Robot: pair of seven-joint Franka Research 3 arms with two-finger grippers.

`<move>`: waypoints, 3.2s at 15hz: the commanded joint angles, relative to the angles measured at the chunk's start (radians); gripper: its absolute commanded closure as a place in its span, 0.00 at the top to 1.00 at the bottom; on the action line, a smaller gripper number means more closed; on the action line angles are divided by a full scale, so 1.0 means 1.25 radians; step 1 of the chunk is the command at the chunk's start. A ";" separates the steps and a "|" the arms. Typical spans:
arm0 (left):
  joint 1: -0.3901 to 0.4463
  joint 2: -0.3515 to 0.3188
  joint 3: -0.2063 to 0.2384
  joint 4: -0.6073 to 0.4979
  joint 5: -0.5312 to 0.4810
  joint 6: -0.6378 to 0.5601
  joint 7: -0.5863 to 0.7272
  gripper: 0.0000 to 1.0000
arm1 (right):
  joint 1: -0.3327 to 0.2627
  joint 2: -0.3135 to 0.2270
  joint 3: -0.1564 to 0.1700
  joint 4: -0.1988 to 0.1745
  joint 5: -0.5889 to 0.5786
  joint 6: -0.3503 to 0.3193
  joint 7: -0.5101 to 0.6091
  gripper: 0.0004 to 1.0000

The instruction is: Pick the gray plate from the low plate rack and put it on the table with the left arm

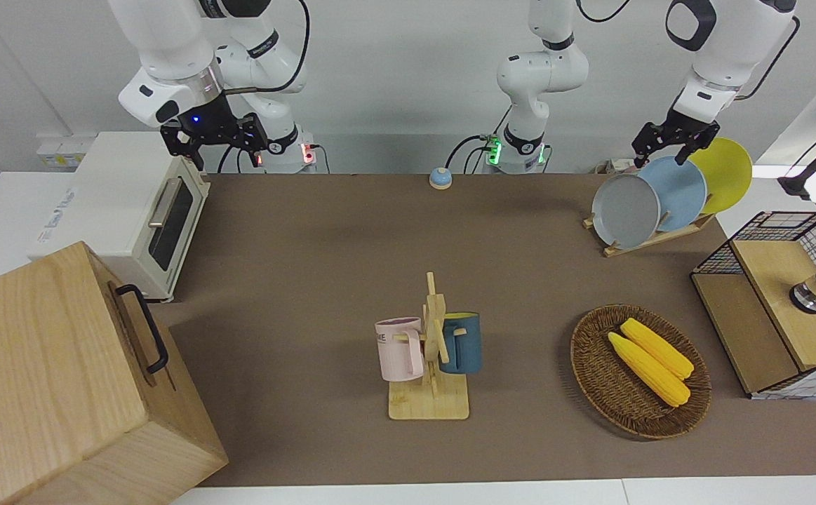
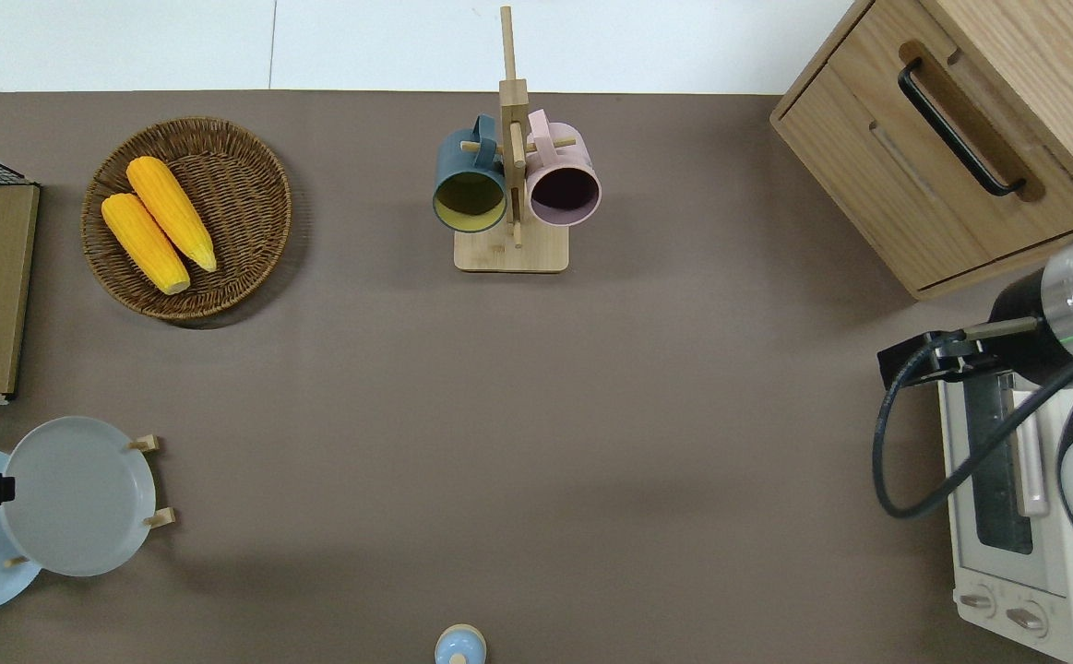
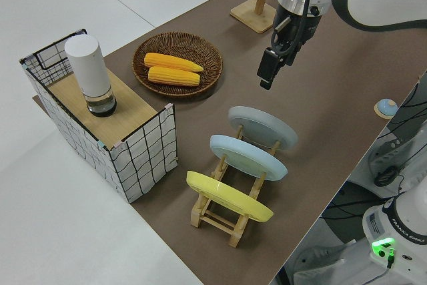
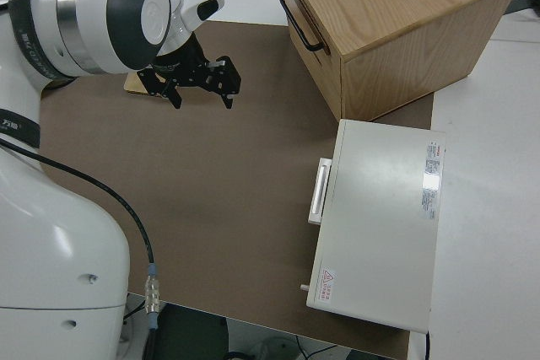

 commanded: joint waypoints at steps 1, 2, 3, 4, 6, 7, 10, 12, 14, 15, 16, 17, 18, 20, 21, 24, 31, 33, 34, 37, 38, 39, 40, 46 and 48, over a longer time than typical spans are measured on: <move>0.002 -0.025 0.026 -0.083 0.037 0.095 0.013 1.00 | -0.018 -0.002 0.016 0.006 -0.005 -0.009 0.009 0.98; 0.009 -0.020 0.032 -0.098 0.038 0.117 0.012 0.99 | -0.018 -0.002 0.017 0.006 -0.005 -0.010 0.009 0.98; 0.016 -0.015 0.032 -0.111 0.038 0.139 0.011 1.00 | -0.018 -0.002 0.016 0.006 -0.005 -0.009 0.009 0.98; 0.017 -0.015 0.032 -0.130 0.038 0.161 0.011 0.99 | -0.018 -0.002 0.016 0.006 -0.005 -0.009 0.009 0.98; 0.019 -0.004 0.033 -0.154 0.037 0.191 0.001 0.99 | -0.018 -0.002 0.017 0.006 -0.005 -0.009 0.009 0.98; 0.030 0.008 0.033 -0.157 0.038 0.198 0.000 1.00 | -0.018 -0.002 0.017 0.006 -0.005 -0.009 0.009 0.98; 0.036 0.040 0.033 -0.157 0.038 0.211 -0.013 0.99 | -0.018 -0.003 0.017 0.005 -0.005 -0.009 0.009 0.98; 0.030 0.060 0.032 -0.158 0.039 0.208 -0.077 0.99 | -0.018 -0.002 0.016 0.006 -0.005 -0.009 0.009 0.98; 0.031 0.069 0.032 -0.157 0.046 0.209 -0.081 0.99 | -0.018 -0.002 0.016 0.006 -0.005 -0.010 0.009 0.98; 0.031 0.071 0.031 -0.157 0.066 0.209 -0.083 0.99 | -0.018 -0.002 0.017 0.005 -0.005 -0.009 0.009 0.98; 0.029 0.071 0.027 -0.157 0.095 0.209 -0.098 0.99 | -0.018 -0.002 0.016 0.006 -0.005 -0.009 0.009 0.98; 0.022 0.071 0.024 -0.157 0.111 0.209 -0.125 0.99 | -0.018 -0.002 0.016 0.006 -0.005 -0.009 0.009 0.98; 0.021 0.071 0.019 -0.157 0.118 0.208 -0.142 0.99 | -0.018 -0.002 0.017 0.006 -0.005 -0.009 0.009 0.98; 0.020 0.075 0.018 -0.156 0.118 0.208 -0.145 0.89 | -0.018 -0.002 0.017 0.006 -0.005 -0.009 0.009 0.98; 0.019 0.076 0.016 -0.155 0.118 0.209 -0.145 0.65 | -0.018 -0.002 0.017 0.006 -0.005 -0.009 0.009 0.98; 0.015 0.085 0.016 -0.150 0.118 0.209 -0.146 0.27 | -0.018 -0.002 0.017 0.006 -0.005 -0.009 0.009 0.98; 0.010 0.087 0.011 -0.134 0.118 0.198 -0.142 0.00 | -0.018 -0.002 0.017 0.006 -0.005 -0.009 0.009 0.98; 0.010 0.086 0.011 -0.125 0.118 0.191 -0.136 0.00 | -0.018 -0.002 0.017 0.006 -0.005 -0.009 0.009 0.98; 0.010 0.086 0.011 -0.115 0.118 0.180 -0.131 0.00 | -0.018 -0.002 0.017 0.006 -0.005 -0.009 0.009 0.98; 0.008 0.085 0.009 -0.043 0.118 0.085 -0.118 0.00 | -0.018 -0.002 0.017 0.006 -0.005 -0.009 0.009 0.98; 0.004 0.085 0.009 -0.016 0.116 0.052 -0.103 0.00 | -0.018 -0.002 0.017 0.006 -0.005 -0.009 0.009 0.98; 0.004 0.085 0.010 0.011 0.114 0.021 -0.091 0.00 | -0.018 -0.002 0.017 0.006 -0.005 -0.009 0.009 0.98; 0.004 0.085 0.009 0.031 0.110 -0.004 -0.080 0.00 | -0.018 -0.002 0.016 0.006 -0.005 -0.009 0.009 0.98; -0.017 0.083 0.006 0.053 0.038 -0.015 -0.059 0.00 | -0.018 -0.003 0.017 0.005 -0.005 -0.009 0.009 0.98; -0.033 0.083 0.005 0.053 -0.024 -0.013 -0.049 0.00 | -0.018 -0.002 0.017 0.005 -0.005 -0.009 0.009 0.98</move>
